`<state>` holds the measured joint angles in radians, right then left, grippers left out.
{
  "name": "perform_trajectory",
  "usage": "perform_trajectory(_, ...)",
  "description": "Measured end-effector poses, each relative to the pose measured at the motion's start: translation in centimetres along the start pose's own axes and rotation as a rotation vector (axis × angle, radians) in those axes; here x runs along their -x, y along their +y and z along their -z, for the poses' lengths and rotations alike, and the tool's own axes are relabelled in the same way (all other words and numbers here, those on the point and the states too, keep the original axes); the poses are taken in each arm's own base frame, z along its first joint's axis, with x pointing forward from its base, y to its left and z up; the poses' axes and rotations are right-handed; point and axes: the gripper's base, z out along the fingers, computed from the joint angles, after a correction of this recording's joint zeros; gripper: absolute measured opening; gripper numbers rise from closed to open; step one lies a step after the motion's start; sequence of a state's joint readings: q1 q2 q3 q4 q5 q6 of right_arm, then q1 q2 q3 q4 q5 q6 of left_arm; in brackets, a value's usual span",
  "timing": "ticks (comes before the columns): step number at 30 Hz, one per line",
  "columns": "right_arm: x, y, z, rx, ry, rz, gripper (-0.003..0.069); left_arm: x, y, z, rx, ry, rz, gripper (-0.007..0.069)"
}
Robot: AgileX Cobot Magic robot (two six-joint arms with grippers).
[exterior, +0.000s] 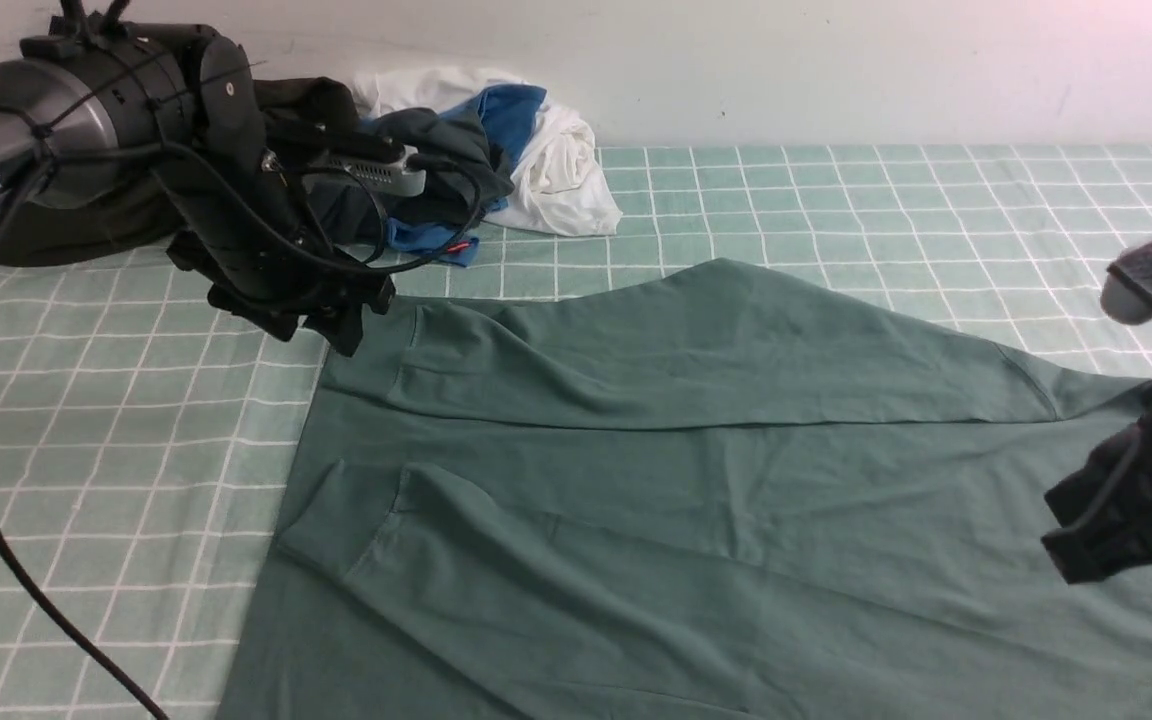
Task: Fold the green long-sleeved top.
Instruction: Use the left arm to clamp the cuff farthest from it
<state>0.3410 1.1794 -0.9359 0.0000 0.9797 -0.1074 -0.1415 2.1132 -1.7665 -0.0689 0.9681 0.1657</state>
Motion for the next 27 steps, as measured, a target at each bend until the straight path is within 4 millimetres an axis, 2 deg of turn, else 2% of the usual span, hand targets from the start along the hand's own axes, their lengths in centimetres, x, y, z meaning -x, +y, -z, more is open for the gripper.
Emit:
perform_trajectory(1,0.1,0.0,-0.2,0.001,0.006,0.000,-0.0014,0.1,0.0,-0.1,0.000,0.000,0.000,0.0399)
perform_trajectory(4,1.2,-0.1,-1.8,0.005,0.042,0.001,-0.0014,1.0,0.3,-2.6,-0.001,0.011,0.001,0.0399)
perform_trajectory(9,1.6,-0.2,-3.9,0.009,0.104,0.005,-0.0014,1.9,0.5,-5.0,-0.001,0.015,0.000,0.0399)
perform_trajectory(15,1.6,-0.2,-5.0,0.013,0.138,0.005,-0.0014,2.4,0.7,-6.1,0.000,0.008,0.000,0.0399)
perform_trajectory(21,1.7,-0.2,-5.1,0.013,0.140,0.005,-0.0014,2.6,0.7,-6.2,0.002,-0.003,0.000,0.0393)
perform_trajectory(24,1.8,-0.2,-5.1,0.013,0.134,0.005,-0.0014,2.6,0.7,-6.2,0.003,-0.010,0.000,0.0335)
perform_trajectory(27,1.9,-0.2,-5.1,0.012,0.132,0.005,-0.0014,2.6,0.7,-6.2,0.003,-0.010,0.000,0.0245)
